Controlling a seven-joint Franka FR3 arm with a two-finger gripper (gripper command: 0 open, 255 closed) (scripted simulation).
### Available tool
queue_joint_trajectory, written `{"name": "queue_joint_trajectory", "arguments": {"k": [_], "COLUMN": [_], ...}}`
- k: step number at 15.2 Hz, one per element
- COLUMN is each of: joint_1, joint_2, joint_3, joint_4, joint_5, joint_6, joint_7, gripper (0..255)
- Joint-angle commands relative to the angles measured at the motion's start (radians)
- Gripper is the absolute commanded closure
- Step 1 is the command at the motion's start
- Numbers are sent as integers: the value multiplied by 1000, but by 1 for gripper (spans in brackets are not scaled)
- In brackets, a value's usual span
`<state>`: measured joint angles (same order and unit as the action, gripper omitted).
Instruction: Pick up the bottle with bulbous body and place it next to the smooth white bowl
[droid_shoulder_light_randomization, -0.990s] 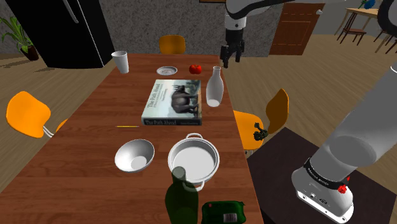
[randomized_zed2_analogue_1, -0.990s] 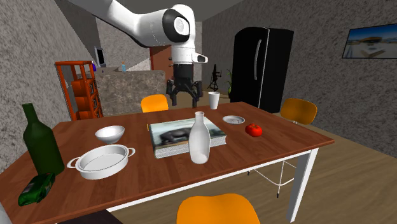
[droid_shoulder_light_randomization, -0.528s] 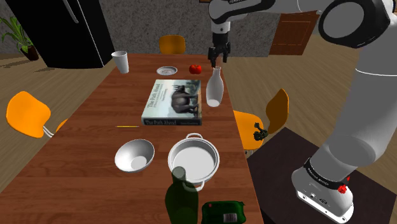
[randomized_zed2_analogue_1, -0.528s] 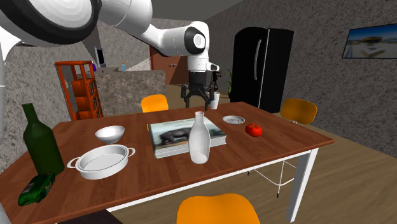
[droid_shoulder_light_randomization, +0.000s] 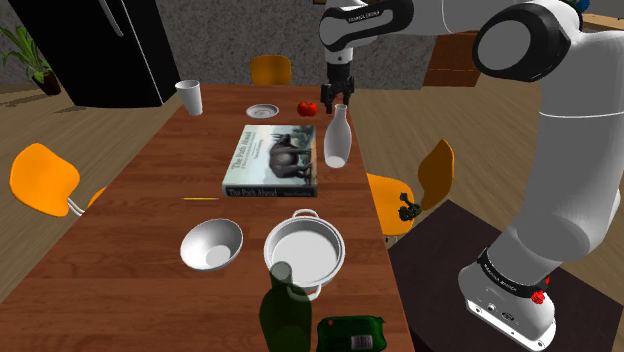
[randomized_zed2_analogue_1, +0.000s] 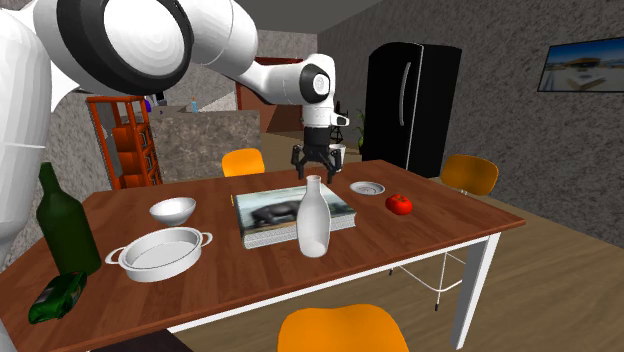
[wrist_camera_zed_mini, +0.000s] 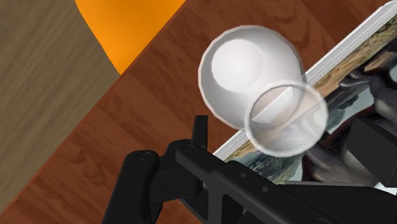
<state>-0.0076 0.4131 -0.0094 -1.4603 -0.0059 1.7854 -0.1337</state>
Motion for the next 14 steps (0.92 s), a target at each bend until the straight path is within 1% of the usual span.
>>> {"name": "queue_joint_trajectory", "arguments": {"k": [1,9,10,14], "joint_1": [-1,-1,-1,-1], "joint_2": [2,3,3,3], "joint_3": [0,0,0,0], "joint_4": [-25,-32,-32,-32], "joint_5": [0,0,0,0], "joint_6": [27,35,35,35], "joint_7": [-1,-1,-1,-1], "gripper": [0,0,255,255]}}
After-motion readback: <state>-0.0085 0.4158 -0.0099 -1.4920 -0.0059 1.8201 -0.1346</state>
